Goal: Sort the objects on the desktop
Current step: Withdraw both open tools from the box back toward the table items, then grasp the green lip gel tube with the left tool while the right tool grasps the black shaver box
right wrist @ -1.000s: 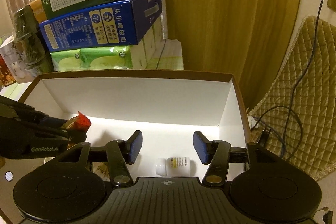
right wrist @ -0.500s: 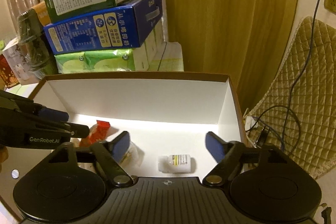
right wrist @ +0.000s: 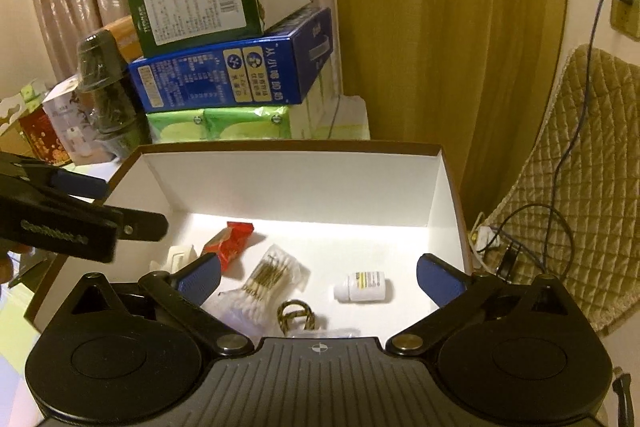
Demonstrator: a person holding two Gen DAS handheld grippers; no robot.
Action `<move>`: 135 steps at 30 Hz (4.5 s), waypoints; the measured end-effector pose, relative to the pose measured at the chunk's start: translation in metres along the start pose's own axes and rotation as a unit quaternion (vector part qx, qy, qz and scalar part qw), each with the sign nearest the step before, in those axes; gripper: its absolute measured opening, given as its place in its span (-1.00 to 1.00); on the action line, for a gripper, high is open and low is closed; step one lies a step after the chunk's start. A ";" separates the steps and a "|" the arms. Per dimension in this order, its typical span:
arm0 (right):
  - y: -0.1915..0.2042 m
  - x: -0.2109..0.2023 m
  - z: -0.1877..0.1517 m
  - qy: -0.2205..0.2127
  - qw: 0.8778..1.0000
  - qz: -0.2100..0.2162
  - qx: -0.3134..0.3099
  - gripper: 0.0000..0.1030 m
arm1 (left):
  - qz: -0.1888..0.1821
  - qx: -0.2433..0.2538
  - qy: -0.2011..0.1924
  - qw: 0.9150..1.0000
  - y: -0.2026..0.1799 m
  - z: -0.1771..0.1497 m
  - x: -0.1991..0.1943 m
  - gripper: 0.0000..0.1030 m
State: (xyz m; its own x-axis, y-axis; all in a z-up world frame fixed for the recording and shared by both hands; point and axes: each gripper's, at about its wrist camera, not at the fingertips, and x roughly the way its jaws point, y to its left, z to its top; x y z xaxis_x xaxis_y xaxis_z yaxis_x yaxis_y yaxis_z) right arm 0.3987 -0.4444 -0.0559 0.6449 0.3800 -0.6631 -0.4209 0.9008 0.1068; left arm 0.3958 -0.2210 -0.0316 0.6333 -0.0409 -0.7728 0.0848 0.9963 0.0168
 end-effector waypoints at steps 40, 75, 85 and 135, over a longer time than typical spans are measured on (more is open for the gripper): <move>0.100 -0.099 -0.053 -0.011 1.000 0.029 -0.006 0.96 | -0.006 -0.048 -0.040 0.998 0.034 -0.108 -0.159 0.84; 0.257 -0.073 -0.117 0.091 0.988 0.110 -0.059 0.96 | 0.028 -0.095 0.013 0.995 0.149 -0.223 -0.212 0.84; 0.308 -0.052 -0.121 0.101 0.982 0.133 -0.084 0.96 | 0.049 -0.120 0.013 0.992 0.193 -0.243 -0.224 0.84; 0.403 0.166 -0.066 0.082 0.969 0.144 -0.184 0.96 | 0.095 -0.095 0.083 0.988 0.343 -0.222 -0.051 0.67</move>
State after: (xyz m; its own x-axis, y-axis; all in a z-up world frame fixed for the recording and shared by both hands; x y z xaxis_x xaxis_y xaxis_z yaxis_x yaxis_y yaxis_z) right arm 0.2945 -0.0325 -0.1716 0.3693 0.5382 -0.7576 -0.7865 0.6153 0.0537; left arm 0.2219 0.1396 -0.1266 0.4884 0.1451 -0.8605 -0.1789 0.9818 0.0640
